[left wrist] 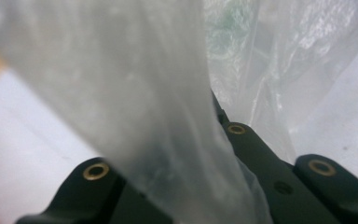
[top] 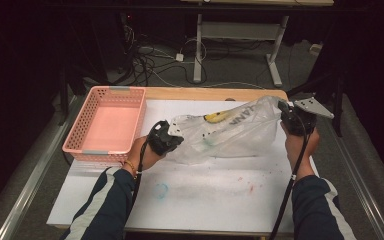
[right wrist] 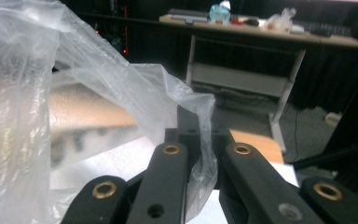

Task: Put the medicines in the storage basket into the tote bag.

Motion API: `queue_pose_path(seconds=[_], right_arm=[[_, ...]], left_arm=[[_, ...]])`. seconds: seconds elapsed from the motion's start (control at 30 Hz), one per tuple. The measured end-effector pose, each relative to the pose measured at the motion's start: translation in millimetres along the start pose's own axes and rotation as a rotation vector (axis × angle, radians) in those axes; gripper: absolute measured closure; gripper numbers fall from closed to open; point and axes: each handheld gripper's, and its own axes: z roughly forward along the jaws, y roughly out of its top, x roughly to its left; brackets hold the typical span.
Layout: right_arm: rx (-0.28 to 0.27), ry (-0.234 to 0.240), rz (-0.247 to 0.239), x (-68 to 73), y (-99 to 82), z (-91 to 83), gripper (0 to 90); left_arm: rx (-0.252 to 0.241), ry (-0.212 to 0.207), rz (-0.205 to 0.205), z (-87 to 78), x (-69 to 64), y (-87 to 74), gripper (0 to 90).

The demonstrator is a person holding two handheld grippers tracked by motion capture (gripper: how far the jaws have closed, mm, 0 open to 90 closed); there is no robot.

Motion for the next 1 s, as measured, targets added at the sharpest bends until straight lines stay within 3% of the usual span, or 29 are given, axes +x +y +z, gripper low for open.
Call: queue_pose_path(seconds=[0.27,0.37,0.47,0.6,0.73,0.87,1.0], right_arm=[[-0.060,0.010,-0.039,9.0,14.8,-9.9,90.0],[-0.086,0.013,-0.025,9.4,15.3,-10.7,90.0],[-0.117,0.006,-0.022,8.8,17.2,-14.1,90.0],[-0.159,-0.005,-0.026,9.2,22.4,-19.9,90.0],[-0.197,-0.013,-0.033,10.7,27.5,-26.4,90.0],[-0.194,-0.022,-0.025,8.7,27.1,-27.7,90.0],[-0.160,-0.001,-0.010,6.6,23.5,-23.7,90.0]], left_arm=[[-0.316,0.163,-0.110,-69.2,23.4,8.5,88.4],[-0.410,0.245,-0.120,-91.5,27.4,18.1,88.4],[-0.484,0.290,-0.128,-110.4,29.5,27.9,88.4],[-0.528,0.308,-0.126,-127.8,30.3,39.4,88.4],[-0.556,0.315,-0.123,-135.3,27.0,43.4,88.3],[-0.529,0.307,-0.129,-125.9,28.1,40.5,88.2],[-0.462,0.298,-0.155,-103.8,31.7,29.8,87.8]])
